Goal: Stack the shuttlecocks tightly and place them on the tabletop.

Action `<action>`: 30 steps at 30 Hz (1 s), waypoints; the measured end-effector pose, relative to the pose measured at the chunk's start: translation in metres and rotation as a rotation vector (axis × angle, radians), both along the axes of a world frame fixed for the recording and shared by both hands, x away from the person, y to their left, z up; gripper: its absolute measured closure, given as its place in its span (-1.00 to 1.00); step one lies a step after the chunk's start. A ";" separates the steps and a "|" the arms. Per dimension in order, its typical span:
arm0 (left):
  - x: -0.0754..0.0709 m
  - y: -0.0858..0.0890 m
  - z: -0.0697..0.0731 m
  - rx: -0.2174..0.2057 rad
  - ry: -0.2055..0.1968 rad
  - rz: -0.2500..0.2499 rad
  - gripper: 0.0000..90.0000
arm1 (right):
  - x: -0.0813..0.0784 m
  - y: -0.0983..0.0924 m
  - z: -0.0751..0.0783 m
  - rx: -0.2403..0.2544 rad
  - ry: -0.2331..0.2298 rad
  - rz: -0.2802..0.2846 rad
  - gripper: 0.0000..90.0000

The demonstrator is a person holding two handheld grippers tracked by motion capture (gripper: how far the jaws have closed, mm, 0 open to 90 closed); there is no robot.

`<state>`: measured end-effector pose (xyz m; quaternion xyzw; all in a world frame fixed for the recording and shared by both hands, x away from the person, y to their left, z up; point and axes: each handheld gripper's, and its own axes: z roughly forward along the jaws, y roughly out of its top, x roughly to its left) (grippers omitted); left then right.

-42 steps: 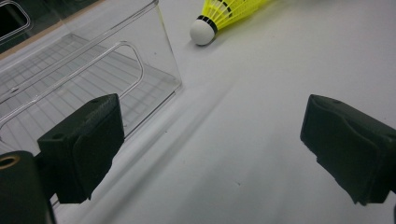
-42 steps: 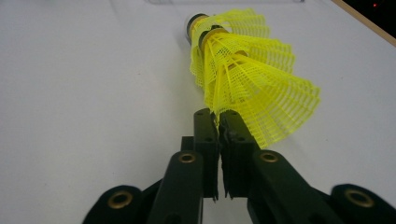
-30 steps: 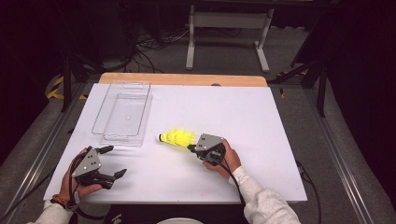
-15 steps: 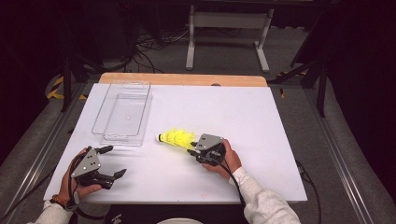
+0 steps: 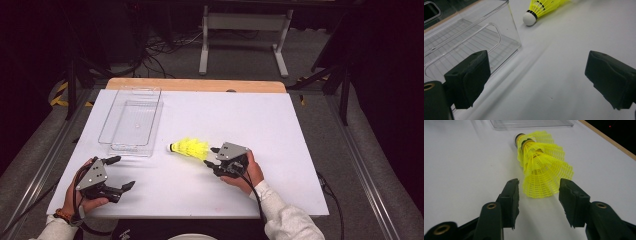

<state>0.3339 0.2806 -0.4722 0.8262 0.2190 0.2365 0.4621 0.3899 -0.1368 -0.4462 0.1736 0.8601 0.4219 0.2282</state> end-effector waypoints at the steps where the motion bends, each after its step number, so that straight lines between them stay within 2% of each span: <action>1: 0.000 0.000 0.000 0.000 -0.001 0.001 -0.84 | -0.001 -0.001 0.001 0.003 -0.003 0.000 0.09; 16: -0.001 0.000 0.001 -0.005 -0.002 0.000 -0.84 | -0.015 -0.002 0.005 0.029 -0.053 -0.011 -0.25; 20: -0.001 0.001 0.001 -0.011 -0.005 -0.001 -0.84 | -0.017 -0.003 0.006 0.052 -0.068 -0.025 -0.39; 30: -0.002 0.001 0.002 -0.029 -0.007 -0.002 -0.84 | -0.023 -0.002 0.005 0.070 -0.085 -0.024 -0.50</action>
